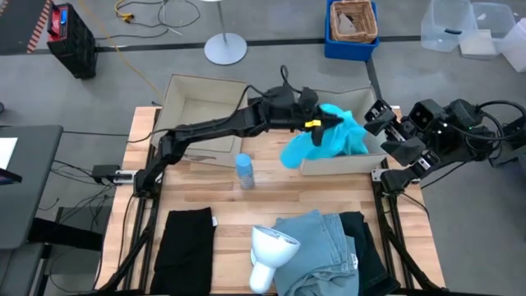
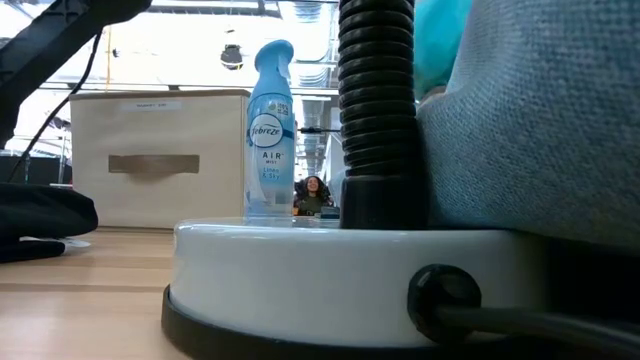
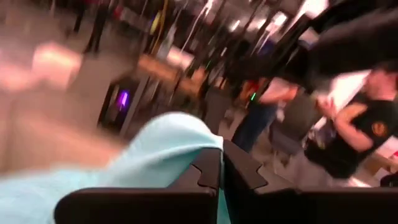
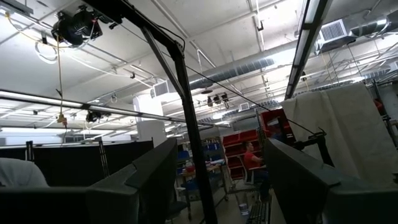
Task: Sort clothes
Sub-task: Put the blue shorts into the right laundry organizer
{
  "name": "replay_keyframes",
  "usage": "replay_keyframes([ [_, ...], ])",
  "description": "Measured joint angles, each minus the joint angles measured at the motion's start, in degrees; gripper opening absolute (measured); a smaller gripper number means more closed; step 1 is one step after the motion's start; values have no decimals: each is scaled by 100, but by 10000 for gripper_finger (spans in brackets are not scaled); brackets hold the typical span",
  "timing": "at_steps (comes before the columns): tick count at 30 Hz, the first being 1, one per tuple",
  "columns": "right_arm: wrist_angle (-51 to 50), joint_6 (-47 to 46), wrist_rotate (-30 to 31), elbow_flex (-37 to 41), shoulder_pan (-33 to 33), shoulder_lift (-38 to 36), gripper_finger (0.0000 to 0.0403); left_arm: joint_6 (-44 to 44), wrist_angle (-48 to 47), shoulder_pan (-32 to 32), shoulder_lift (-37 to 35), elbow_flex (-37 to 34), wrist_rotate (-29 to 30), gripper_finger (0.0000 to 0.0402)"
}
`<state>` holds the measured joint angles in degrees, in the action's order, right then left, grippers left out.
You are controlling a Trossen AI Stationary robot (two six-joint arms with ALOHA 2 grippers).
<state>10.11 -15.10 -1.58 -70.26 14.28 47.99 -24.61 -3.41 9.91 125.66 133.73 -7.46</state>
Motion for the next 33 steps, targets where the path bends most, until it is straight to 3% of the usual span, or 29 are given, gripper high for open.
replay_keyframes([
  [3,-1,3,2,0,0,-1,260,143,333,2,52,0,38,2],
  [7,-4,18,2,0,0,0,260,119,81,26,90,0,310,17],
  [13,-51,60,2,0,-13,0,260,93,-1080,76,101,-1,326,145],
  [17,-79,64,2,0,-13,0,260,-4,-1119,72,80,11,326,247],
  [20,-84,61,2,0,-13,0,260,-231,-1359,75,32,127,328,286],
  [24,-90,60,2,0,-13,0,260,87,-1927,85,-195,120,369,287],
  [30,-100,60,4,0,-13,0,260,531,-3665,14,-316,119,336,255],
  [33,-118,60,4,0,-13,0,260,611,-4193,-46,-187,109,620,249],
])
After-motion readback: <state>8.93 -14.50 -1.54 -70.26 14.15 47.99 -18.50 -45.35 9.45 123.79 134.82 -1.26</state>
